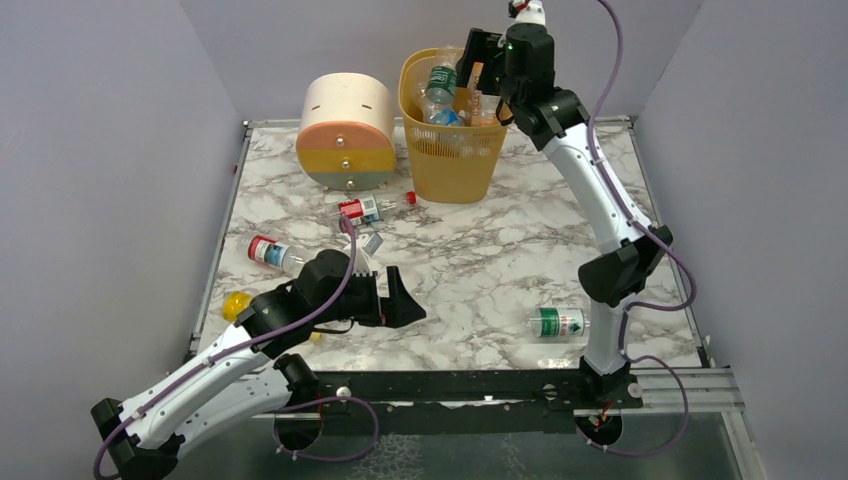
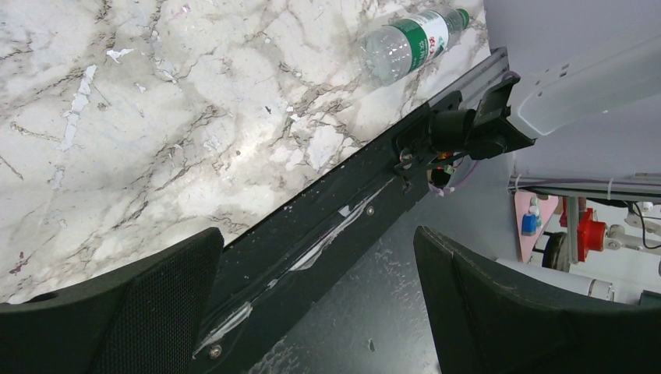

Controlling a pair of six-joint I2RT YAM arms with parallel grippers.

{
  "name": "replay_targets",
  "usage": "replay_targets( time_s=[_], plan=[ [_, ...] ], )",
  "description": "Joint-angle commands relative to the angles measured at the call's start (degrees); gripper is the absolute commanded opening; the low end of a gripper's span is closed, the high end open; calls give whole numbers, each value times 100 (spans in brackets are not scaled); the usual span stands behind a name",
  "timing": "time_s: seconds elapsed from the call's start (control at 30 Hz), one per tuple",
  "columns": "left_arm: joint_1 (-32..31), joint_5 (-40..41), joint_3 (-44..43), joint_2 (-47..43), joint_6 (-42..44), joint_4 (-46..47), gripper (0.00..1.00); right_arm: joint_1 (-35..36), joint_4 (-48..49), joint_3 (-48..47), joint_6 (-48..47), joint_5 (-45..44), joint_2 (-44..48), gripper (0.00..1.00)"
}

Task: Put the plastic bottles in the bin
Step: Place the plastic bottle in the trash bin, then move the plastic bottle to the center of the board.

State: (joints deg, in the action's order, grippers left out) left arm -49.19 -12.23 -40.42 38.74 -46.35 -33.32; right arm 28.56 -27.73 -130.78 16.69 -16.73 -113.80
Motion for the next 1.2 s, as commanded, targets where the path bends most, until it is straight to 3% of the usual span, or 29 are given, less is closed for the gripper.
replay_targets(
  time_s=[0.0, 0.3, 0.7, 0.9, 1.17],
  plan=[
    [8, 12, -110, -100, 2, -60, 99, 31, -604, -336, 290, 522, 532, 99],
    [14, 167, -305, -375, 4, -383, 99, 80, -753, 1800, 726, 1477, 2508, 100],
    [9, 87, -265, -909, -91, -680, 99, 79, -1566, 3126, 1156, 1711, 4132, 100],
    [15, 72, -140, -1102, -154, -740, 99, 80, -1459, 4153, 1556, 1968, 4687, 100],
    [15, 79, -24, -996, -111, -607, 99, 80, -1316, 4773, 1757, 2004, 4880, 100]
  ],
)
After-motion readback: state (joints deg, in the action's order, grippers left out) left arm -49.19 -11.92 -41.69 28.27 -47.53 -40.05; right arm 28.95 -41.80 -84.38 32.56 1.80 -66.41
